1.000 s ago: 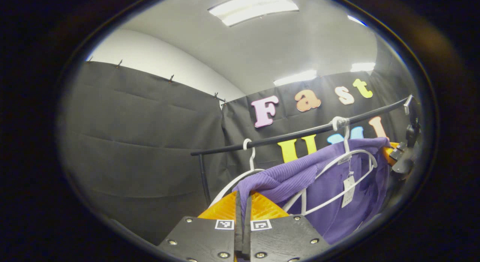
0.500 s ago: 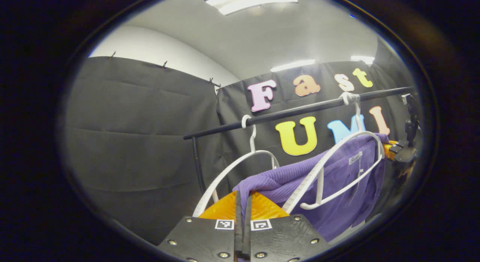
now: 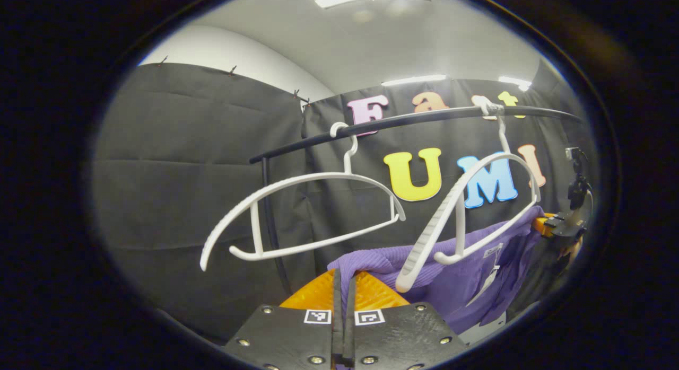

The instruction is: Grasp the clothes on the hanger with both hands and then place them into the laundry hamper below.

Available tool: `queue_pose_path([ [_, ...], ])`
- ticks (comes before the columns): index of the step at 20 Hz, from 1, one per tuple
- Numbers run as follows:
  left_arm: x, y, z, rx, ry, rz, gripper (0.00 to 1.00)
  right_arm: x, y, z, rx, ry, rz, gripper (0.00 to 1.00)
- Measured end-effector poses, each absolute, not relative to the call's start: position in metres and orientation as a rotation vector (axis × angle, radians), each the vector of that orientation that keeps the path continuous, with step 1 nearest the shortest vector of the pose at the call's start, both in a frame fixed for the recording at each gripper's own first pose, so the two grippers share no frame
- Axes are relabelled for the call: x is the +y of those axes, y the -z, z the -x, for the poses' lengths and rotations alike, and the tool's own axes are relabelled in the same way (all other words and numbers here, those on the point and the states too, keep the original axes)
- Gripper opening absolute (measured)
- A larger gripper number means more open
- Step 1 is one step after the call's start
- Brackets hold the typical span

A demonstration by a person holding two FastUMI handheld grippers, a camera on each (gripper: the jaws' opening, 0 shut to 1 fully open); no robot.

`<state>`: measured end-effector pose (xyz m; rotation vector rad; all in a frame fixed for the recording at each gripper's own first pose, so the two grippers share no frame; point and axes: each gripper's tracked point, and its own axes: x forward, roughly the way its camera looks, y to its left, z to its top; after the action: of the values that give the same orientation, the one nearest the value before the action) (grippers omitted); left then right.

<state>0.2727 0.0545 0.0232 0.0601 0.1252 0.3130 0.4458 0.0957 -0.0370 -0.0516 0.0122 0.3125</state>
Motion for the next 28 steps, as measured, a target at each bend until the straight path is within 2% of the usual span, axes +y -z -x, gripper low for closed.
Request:
queue_pose_path([
  [9, 0.059, -0.021, -0.215, 0.098, -0.258, -0.030, 0.01, 0.085, 0.007, -0.352, -0.017, -0.335, 0.093, 0.02],
  [10, 0.060, -0.026, -0.204, 0.092, -0.248, -0.024, 0.05, 0.086, -0.001, -0.339, -0.027, -0.337, 0.094, 0.02],
  [11, 0.061, -0.031, -0.194, 0.085, -0.238, -0.021, 0.01, 0.086, -0.009, -0.327, -0.035, -0.339, 0.089, 0.02],
  [12, 0.060, -0.035, -0.187, 0.076, -0.222, -0.019, 0.01, 0.087, -0.014, -0.313, -0.042, -0.343, 0.076, 0.02],
  [13, 0.058, -0.040, -0.182, 0.068, -0.202, -0.018, 0.05, 0.088, -0.019, -0.301, -0.044, -0.343, 0.056, 0.02],
  [14, 0.055, -0.044, -0.176, 0.062, -0.182, -0.017, 0.01, 0.090, -0.022, -0.286, -0.041, -0.343, 0.033, 0.02],
  [15, 0.052, -0.048, -0.171, 0.056, -0.164, -0.016, 0.05, 0.089, -0.023, -0.271, -0.040, -0.346, 0.013, 0.02],
  [17, 0.042, -0.056, -0.162, 0.038, -0.124, -0.014, 0.00, 0.092, -0.031, -0.244, -0.044, -0.352, -0.006, 0.02],
  [28, -0.004, -0.059, -0.111, 0.011, 0.062, 0.064, 0.01, 0.118, -0.052, -0.128, -0.054, -0.389, -0.029, 0.02],
])
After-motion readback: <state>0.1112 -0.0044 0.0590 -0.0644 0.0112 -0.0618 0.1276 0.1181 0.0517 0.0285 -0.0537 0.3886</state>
